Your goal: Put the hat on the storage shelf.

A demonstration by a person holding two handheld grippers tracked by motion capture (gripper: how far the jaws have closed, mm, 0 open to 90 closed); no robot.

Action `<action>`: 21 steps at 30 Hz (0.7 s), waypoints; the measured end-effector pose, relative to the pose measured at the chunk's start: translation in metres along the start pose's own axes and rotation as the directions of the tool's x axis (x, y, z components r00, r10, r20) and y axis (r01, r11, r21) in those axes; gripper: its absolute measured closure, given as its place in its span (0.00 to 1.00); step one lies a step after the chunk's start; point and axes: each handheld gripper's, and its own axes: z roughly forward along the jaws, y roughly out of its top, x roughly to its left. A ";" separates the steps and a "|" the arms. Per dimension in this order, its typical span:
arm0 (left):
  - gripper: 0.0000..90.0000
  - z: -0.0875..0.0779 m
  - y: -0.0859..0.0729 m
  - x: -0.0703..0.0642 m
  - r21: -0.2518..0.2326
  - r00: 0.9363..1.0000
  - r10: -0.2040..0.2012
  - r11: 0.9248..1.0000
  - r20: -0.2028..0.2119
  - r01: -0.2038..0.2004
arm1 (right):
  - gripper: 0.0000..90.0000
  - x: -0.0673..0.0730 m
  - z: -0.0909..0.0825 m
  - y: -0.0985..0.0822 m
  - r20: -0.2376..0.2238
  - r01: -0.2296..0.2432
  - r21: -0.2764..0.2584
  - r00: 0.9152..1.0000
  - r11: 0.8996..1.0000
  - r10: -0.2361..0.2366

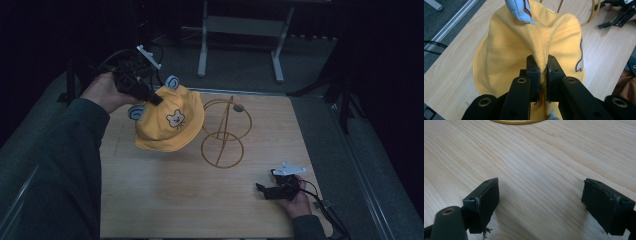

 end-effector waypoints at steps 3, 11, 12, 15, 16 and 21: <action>0.93 0.000 0.000 -0.001 -0.020 1.000 -0.002 1.000 0.007 0.003 | 0.16 0.000 0.000 0.000 0.000 0.000 0.000 1.000 1.000 0.000; 0.93 0.001 -0.004 0.001 -0.054 1.000 -0.005 0.999 0.015 0.006 | 0.16 0.000 0.000 0.000 0.000 0.000 0.001 1.000 1.000 0.000; 0.93 0.000 -0.004 0.001 -0.060 1.000 -0.009 0.998 0.016 0.010 | 0.16 0.000 0.000 0.000 0.000 0.000 0.001 1.000 1.000 0.000; 0.93 -0.005 -0.005 0.003 -0.085 1.000 -0.009 0.996 0.022 0.011 | 0.16 0.000 0.000 0.000 0.001 0.001 0.001 1.000 1.000 -0.001; 0.93 -0.006 -0.006 0.003 -0.096 1.000 -0.011 0.995 0.024 0.013 | 0.16 0.000 0.000 0.000 0.000 0.001 0.002 1.000 1.000 -0.001; 0.93 -0.009 -0.005 0.002 -0.128 0.999 -0.015 0.992 0.032 0.019 | 0.16 0.000 0.000 0.000 0.001 0.001 0.002 1.000 1.000 -0.001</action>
